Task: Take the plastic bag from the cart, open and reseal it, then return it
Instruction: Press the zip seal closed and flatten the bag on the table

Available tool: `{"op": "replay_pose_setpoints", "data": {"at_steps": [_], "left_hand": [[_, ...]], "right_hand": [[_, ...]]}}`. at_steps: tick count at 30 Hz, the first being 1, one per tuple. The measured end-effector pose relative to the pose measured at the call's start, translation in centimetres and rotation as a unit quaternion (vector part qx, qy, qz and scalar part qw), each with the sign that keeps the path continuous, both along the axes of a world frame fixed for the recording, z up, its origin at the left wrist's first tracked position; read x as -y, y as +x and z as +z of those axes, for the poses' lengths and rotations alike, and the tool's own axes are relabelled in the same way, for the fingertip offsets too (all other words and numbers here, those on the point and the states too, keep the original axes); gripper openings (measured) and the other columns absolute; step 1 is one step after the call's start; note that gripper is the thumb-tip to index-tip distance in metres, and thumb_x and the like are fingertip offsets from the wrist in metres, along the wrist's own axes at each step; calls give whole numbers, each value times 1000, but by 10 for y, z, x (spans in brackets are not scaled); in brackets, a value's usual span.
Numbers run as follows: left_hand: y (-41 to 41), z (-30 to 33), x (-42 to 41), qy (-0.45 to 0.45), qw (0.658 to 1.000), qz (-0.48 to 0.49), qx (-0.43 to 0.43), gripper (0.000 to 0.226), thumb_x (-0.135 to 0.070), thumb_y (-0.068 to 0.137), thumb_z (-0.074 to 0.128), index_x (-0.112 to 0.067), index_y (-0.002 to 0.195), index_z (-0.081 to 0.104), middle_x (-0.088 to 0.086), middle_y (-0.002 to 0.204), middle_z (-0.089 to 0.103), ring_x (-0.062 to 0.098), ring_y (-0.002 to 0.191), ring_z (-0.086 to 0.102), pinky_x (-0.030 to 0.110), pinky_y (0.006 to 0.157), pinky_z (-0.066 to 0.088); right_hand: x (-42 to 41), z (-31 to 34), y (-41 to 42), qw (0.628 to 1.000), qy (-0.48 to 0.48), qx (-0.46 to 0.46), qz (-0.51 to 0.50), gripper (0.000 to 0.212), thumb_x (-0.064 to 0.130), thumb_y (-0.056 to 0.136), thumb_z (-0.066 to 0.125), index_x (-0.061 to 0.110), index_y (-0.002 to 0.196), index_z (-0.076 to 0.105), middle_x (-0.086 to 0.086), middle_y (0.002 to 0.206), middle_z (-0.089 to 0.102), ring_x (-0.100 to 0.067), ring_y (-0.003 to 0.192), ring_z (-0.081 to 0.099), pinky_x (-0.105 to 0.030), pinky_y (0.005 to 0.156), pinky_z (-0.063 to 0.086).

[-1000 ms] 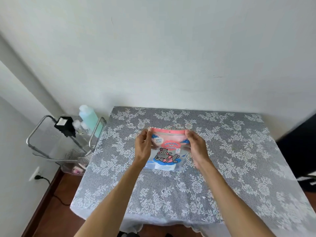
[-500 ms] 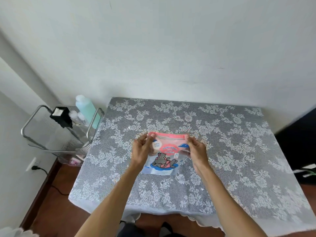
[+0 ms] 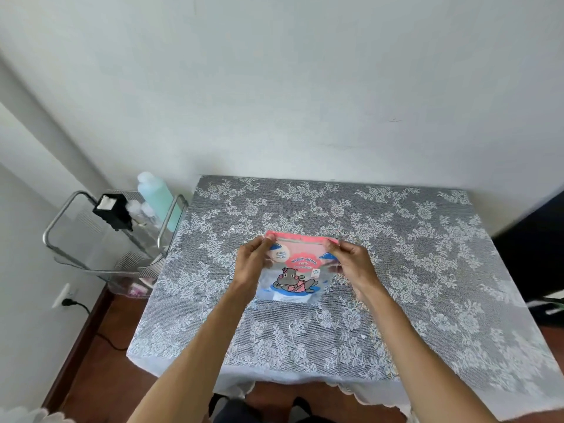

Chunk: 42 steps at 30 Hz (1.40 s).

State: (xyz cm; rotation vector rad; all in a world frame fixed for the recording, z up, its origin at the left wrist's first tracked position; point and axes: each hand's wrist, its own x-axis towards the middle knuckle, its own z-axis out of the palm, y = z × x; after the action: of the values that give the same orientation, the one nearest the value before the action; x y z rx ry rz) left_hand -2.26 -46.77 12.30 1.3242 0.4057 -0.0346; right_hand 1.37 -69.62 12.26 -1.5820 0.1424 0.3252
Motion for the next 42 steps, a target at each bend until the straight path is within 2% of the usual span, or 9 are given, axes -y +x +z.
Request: {"op": "replay_pose_setpoints", "data": {"at_steps": [4,11,15,20,27,29,32,35,42], "left_hand": [[4,6,3,-31,999,16,-14,24,-24,95,56,-6,101,70,6,78,71,11,57,60,18,52,50],[9,17,9,-20,999,35,-10,35,-32,97,54,-1,100,67,12,76,74,22,62,72,27,50,56],[10,16,6,14,999,29,33,29,-34,95,55,-9,100,70,4,64,71,20,51,67,27,45,56],[0,-1,1,30,996,-76,43,35,-43,89,54,-11,85,67,0,73,74,18,73,72,36,77,60],[-6,-9,1,34,996,-70,34,32,-33,85,62,-5,101,66,10,90,74,24,81,74,28,70,59],[-5,-8,2,44,995,-83,32,25,-25,90,60,-3,101,65,12,93,73,23,80,73,28,71,59],[-6,-7,2,64,992,-102,42,16,-14,98,52,-3,99,64,12,90,73,22,75,73,26,69,59],[-9,-8,-1,79,989,-110,52,17,-11,99,50,-2,105,63,16,93,72,24,73,72,30,66,60],[-11,-5,0,72,989,-117,48,18,-13,98,51,-3,107,63,21,92,73,31,74,72,31,62,60]], "right_hand": [[0,-1,0,1000,20,-12,-15,43,43,83,65,11,111,73,-13,89,77,-25,73,75,-41,69,62],[-2,7,-1,990,132,-44,-24,31,34,99,53,14,101,76,-13,92,77,-27,74,73,-33,65,60],[-5,9,-4,996,90,-13,-25,29,44,96,53,29,95,79,-13,90,78,-28,68,75,-30,58,61],[2,6,-5,997,79,5,-17,31,48,97,52,28,101,76,-12,93,78,-29,71,76,-31,57,61],[13,12,10,999,11,8,40,32,35,91,64,23,120,64,-10,100,76,-31,78,76,-32,64,63],[14,16,13,997,-33,19,73,32,40,86,69,26,115,67,-7,106,73,-29,79,76,-31,63,63],[17,19,14,987,-111,50,109,41,60,68,75,32,97,72,7,89,78,-10,72,76,-19,57,58],[22,14,15,983,-143,61,98,42,69,57,74,38,85,71,15,80,77,-5,70,73,-21,60,60],[20,12,11,985,-144,52,74,34,54,72,75,27,92,73,13,72,77,-5,62,73,-24,51,59]]}}
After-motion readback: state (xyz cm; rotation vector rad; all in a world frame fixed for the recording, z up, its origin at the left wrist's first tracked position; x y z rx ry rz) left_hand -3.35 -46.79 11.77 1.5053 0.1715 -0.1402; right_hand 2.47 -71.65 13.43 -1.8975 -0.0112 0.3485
